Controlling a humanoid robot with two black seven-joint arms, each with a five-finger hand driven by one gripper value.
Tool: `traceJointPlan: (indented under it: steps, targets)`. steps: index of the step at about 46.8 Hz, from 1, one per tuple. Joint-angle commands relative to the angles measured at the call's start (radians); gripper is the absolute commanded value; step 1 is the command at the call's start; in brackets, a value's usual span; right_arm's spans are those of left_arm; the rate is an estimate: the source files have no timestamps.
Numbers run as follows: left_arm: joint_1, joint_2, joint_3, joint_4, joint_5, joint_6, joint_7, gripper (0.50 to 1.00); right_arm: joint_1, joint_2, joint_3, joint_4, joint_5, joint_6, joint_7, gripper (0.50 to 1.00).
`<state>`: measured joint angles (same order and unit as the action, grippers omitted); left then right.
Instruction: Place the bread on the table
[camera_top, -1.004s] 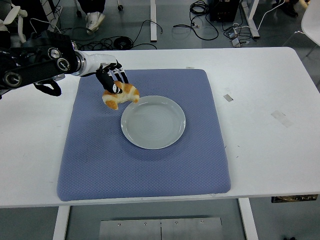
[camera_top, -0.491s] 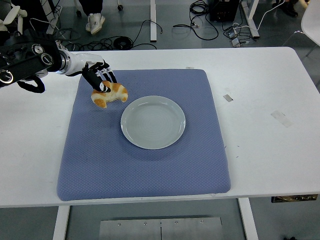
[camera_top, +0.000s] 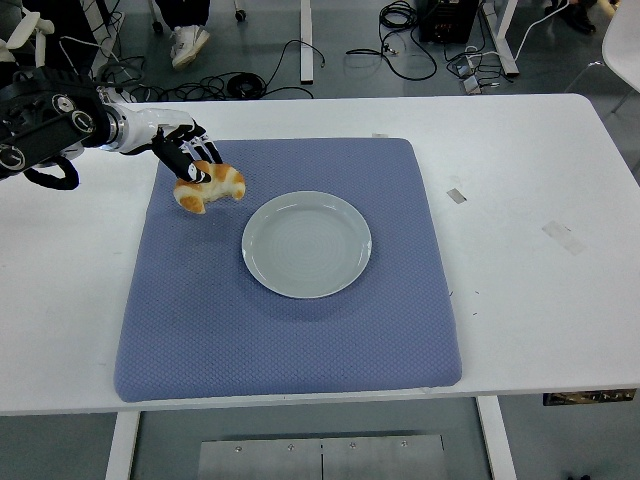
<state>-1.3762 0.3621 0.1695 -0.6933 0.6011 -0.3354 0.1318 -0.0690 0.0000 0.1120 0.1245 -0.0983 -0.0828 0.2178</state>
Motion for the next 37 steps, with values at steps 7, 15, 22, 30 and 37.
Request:
traceJointPlan:
  steps: [7,15,22,30,37]
  targets:
    - [0.023,-0.002,0.001,0.012,0.000,-0.001,-0.003,0.500,0.000,0.000,0.000,0.000,0.000,0.000,0.000,1.000]
    - [0.034,-0.022,-0.001,0.028,0.000,0.001,-0.009,0.500,0.000,0.000,0.000,0.000,0.000,0.000,0.000,1.000]
    - [0.035,-0.023,-0.002,0.032,0.000,0.001,-0.008,0.500,0.000,0.000,0.000,0.000,0.000,0.000,0.000,1.000]
    - [0.034,-0.023,-0.002,0.032,-0.003,0.003,-0.006,0.500,0.000,0.000,0.000,0.000,0.000,0.000,0.000,1.000]
    - [0.034,-0.023,-0.002,0.032,-0.004,0.006,-0.006,0.500,0.000,0.000,0.000,0.000,0.000,0.000,0.000,1.000]
